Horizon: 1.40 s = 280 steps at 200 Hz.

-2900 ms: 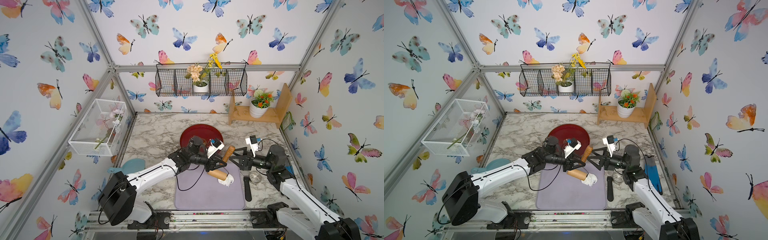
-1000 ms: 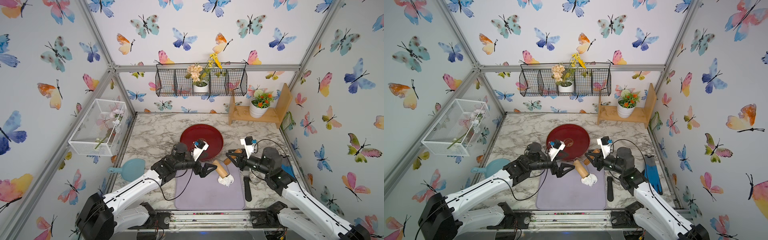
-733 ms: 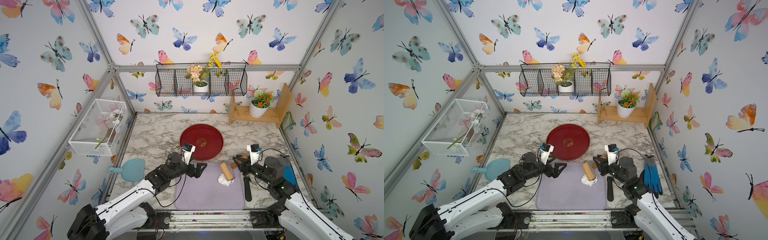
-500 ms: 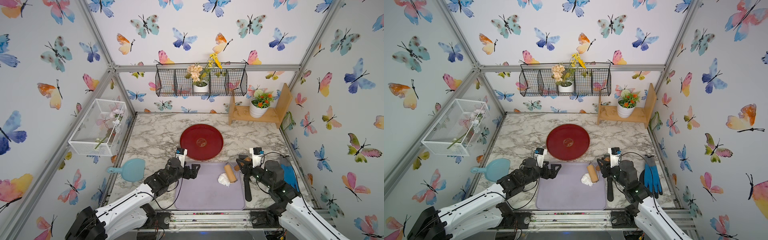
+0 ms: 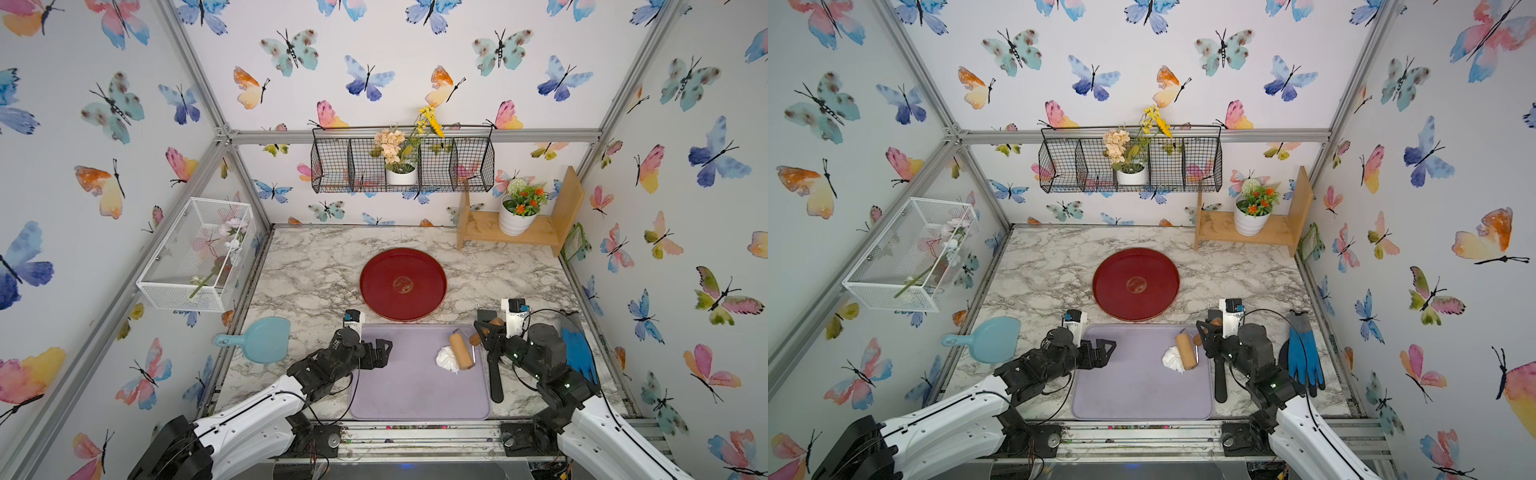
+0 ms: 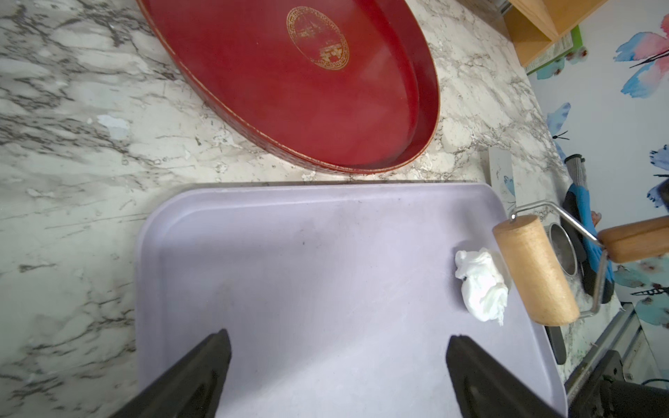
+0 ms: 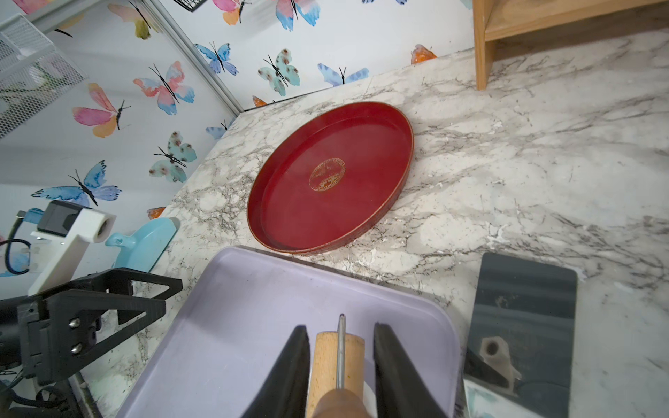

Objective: Roll out the dumpling wrappers from the dough
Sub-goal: Flatten out the dough on the work surface.

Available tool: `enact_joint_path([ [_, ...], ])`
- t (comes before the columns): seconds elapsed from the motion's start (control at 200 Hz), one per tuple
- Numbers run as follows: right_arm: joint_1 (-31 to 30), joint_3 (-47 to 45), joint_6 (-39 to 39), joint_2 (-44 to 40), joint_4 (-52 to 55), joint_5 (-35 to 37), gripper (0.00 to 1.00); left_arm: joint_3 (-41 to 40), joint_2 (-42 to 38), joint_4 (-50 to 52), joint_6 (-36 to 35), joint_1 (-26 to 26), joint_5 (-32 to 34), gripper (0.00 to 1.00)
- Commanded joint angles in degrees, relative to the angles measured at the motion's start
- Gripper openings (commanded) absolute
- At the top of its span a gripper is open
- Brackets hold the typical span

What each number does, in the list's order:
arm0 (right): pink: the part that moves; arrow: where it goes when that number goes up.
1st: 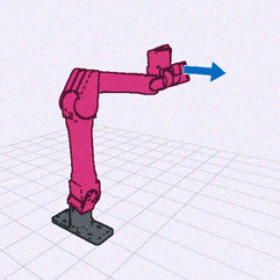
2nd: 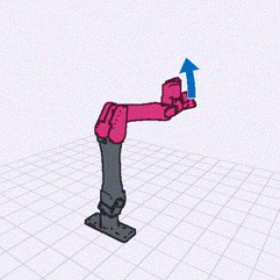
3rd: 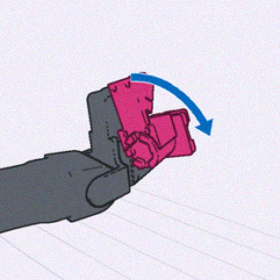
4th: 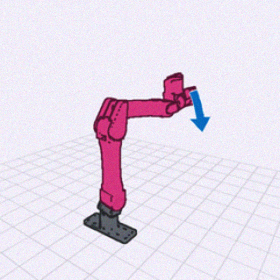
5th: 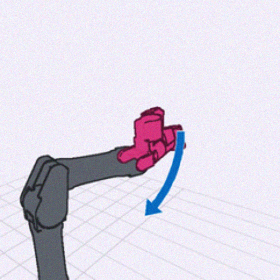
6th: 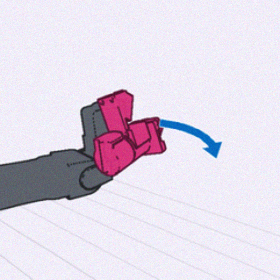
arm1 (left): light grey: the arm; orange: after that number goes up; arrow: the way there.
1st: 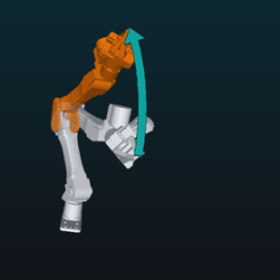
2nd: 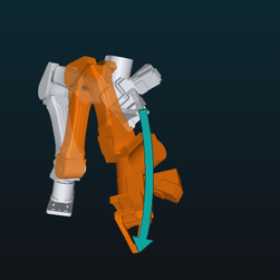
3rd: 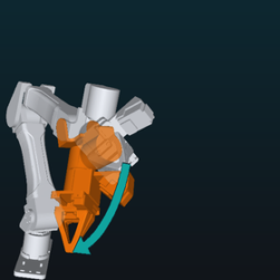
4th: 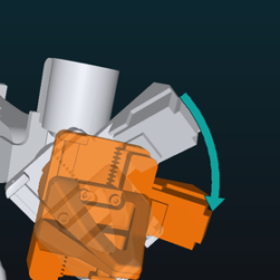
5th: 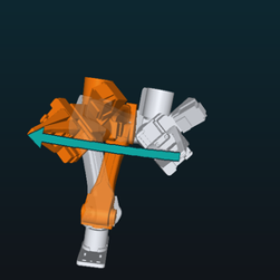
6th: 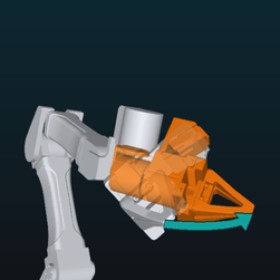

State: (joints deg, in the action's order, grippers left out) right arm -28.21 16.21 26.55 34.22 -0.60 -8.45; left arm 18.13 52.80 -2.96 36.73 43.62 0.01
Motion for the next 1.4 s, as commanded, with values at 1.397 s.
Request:
enact_joint_path([
  [1.397, -7.05, -2.18, 3.69, 13.87, -14.45, 2.63, 0.02, -1.7, 17.08, -10.49, 3.59, 4.88, -4.67, 0.99],
])
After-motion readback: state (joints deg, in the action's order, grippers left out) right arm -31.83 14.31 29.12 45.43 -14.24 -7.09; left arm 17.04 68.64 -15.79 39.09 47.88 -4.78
